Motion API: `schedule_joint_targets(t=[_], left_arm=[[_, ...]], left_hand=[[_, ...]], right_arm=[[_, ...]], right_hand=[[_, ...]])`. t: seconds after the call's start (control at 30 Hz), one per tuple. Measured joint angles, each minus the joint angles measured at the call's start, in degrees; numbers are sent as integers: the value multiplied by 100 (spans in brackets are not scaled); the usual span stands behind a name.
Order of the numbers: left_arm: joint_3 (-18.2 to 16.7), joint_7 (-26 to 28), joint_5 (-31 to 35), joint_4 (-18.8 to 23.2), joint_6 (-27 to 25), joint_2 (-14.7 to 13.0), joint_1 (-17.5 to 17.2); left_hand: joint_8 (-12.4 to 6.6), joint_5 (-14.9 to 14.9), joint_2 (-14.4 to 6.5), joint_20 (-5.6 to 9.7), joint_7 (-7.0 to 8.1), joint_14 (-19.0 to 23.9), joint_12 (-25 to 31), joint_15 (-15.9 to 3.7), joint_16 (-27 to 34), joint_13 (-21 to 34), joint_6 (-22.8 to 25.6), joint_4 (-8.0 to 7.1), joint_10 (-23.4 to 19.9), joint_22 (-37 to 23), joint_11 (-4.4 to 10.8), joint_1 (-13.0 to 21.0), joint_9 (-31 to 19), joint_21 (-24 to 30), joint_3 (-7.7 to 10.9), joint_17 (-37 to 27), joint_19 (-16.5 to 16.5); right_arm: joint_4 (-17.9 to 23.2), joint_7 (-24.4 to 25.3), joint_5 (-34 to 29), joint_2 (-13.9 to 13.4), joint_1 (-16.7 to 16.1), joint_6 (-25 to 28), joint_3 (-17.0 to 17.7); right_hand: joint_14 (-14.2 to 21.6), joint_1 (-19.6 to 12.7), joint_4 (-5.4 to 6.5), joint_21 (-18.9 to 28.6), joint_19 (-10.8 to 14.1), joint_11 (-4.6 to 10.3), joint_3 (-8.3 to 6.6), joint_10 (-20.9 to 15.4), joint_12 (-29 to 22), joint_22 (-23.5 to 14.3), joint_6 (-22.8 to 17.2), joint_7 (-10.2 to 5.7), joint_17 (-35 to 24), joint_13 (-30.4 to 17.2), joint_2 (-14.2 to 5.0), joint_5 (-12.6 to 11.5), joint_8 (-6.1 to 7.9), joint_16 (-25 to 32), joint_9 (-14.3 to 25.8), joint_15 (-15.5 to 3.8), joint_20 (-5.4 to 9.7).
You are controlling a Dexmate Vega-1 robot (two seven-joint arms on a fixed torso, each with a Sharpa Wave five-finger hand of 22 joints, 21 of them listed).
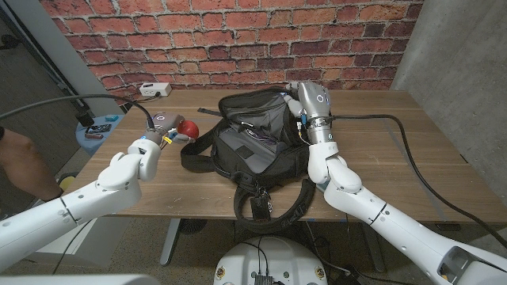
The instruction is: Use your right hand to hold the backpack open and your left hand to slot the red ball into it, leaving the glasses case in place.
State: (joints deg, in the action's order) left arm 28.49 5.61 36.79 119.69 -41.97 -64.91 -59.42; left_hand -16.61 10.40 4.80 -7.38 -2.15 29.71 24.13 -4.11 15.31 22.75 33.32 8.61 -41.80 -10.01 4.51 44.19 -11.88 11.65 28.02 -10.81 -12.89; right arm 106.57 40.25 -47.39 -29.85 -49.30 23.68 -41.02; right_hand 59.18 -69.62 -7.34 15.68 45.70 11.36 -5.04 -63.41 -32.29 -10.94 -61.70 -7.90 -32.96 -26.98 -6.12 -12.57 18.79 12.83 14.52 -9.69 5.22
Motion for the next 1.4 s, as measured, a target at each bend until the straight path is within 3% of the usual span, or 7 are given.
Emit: schedule_joint_targets(t=[0.4,0.73,1.4], left_arm=[[-283,12,-17,634,-366,-322,-415],[-400,41,3,965,-500,-435,-548],[-204,3,212,1059,-160,-68,-245]], left_hand=[[4,0,-8,-31,22,29,-1,-29,0,52,36,-1,-32,0,11,-9,0,-24,-49,0,31],[10,24,-9,-31,30,29,-3,-29,0,105,49,-8,-71,0,11,-9,1,-32,-87,1,31],[44,24,-10,-31,22,91,-11,-29,0,184,57,0,-72,0,11,-10,2,-32,-96,1,31]], right_arm=[[-140,9,54,8,143,20,9],[-241,16,138,9,225,-2,12],[-314,136,277,-7,268,-3,77]], right_hand=[[-30,0,24,0,0,0,24,0,1,0,-1,0,-38,-29,0,0,8,-41,27,30,0],[-30,0,24,0,1,-1,24,0,1,0,-1,0,-37,-33,0,-11,8,-41,30,30,0],[-40,0,31,1,-51,22,64,23,1,-14,-1,1,-83,-77,0,-44,1,-41,52,19,-11]])
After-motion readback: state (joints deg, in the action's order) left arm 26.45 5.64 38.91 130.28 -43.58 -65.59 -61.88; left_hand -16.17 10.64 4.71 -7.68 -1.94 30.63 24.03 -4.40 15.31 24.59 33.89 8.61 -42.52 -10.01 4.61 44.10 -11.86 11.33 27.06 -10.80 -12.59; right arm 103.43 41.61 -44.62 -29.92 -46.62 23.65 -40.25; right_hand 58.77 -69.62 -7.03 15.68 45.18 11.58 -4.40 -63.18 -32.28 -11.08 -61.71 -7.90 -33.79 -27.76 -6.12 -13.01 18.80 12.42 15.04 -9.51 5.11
